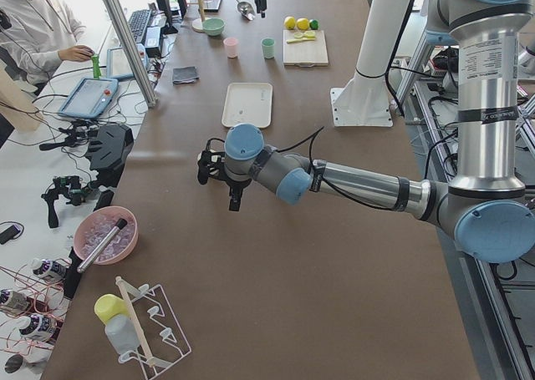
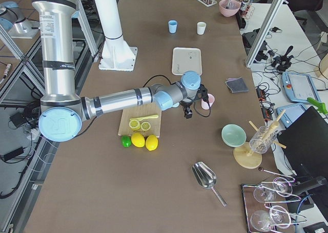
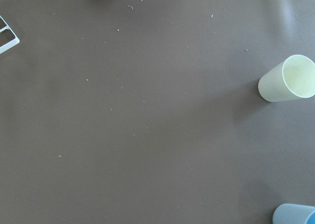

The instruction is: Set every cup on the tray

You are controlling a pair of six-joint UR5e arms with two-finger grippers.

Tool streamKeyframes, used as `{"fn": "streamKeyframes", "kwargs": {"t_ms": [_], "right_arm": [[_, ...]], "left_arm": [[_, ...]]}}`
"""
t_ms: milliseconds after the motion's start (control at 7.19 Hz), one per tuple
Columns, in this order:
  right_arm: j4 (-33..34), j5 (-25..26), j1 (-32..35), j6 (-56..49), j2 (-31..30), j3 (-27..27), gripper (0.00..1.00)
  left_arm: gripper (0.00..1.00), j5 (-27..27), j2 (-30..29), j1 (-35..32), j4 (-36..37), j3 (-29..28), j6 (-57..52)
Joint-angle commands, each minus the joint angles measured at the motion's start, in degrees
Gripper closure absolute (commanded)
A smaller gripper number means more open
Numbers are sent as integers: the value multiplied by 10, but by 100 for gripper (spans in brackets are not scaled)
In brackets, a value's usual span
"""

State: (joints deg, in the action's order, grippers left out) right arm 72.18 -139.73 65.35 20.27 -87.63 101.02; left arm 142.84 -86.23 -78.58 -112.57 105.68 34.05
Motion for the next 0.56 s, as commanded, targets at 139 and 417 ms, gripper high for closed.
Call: {"fn": "streamKeyframes", "kwargs": {"t_ms": [139, 417], "right_arm": [[-1, 59, -100, 105, 36, 0, 0], [-1, 62, -116, 105, 35, -6, 9]], "left_arm": [[2, -52, -24, 69, 0, 14, 57], [2, -64, -36, 85, 0, 13, 90]]}}
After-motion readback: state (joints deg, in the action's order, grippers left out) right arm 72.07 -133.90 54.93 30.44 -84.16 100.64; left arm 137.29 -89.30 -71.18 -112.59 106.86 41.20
